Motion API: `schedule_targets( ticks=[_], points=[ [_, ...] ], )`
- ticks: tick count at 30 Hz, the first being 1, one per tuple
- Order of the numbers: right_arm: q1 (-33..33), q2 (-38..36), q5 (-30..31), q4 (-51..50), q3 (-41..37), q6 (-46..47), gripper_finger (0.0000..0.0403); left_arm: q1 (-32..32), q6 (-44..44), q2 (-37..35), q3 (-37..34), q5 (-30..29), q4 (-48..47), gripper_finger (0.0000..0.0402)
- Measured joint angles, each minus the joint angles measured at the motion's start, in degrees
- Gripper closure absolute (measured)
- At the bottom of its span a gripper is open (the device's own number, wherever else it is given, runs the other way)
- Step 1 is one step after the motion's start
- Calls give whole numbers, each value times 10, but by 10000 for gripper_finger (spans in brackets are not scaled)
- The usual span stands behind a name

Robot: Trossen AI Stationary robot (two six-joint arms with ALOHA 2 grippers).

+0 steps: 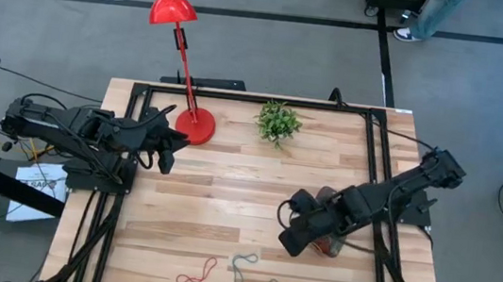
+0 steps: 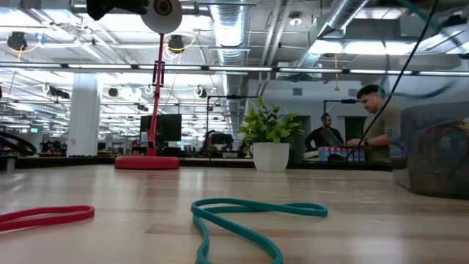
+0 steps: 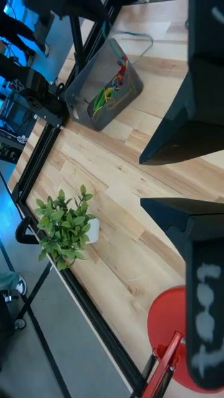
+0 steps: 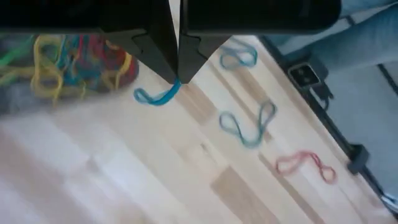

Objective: Pick and place items into bin
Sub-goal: Put the blue rubber band into the black bin, then put the red rubber band into the black bin

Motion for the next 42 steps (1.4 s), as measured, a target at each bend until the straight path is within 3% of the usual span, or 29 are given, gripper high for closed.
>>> schedule_targets(
  ticks=[5, 12, 29, 42],
  points=[
    [-7, -1, 30, -67, 35, -19, 403, 0, -1, 0, 0, 0, 0, 317],
    [9, 0, 16, -260, 39, 118, 403, 0, -4, 0, 0, 0, 0, 317],
    [9, 7, 34, -82, -107, 183, 397, 0, 9, 0, 0, -3, 0, 317],
    [7, 7, -21, -73, -116, 166, 304, 0, 10, 0, 0, -2, 0, 317]
  ],
)
